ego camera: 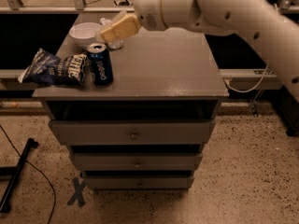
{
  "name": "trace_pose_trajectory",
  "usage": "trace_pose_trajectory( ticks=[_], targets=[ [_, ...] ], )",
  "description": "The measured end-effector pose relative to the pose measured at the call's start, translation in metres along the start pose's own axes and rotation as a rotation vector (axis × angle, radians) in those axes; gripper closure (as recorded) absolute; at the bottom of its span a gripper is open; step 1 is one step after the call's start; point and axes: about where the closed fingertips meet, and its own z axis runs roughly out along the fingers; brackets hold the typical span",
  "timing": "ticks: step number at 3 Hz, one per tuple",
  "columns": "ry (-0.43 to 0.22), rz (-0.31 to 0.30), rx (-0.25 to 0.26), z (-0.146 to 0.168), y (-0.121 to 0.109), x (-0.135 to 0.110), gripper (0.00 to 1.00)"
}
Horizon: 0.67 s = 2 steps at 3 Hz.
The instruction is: Move pepsi can near blue chip bag
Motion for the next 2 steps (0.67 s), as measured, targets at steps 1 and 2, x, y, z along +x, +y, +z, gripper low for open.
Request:
trace_pose_trajectory(
  ticks=[1,2],
  targets=[
    [0.067,-0.085,0.139,-0.0571,-0.0231,-0.0266,0.0],
    [0.067,-0.085,0.139,-0.057,-0.0231,-0.0267,0.0]
  ],
)
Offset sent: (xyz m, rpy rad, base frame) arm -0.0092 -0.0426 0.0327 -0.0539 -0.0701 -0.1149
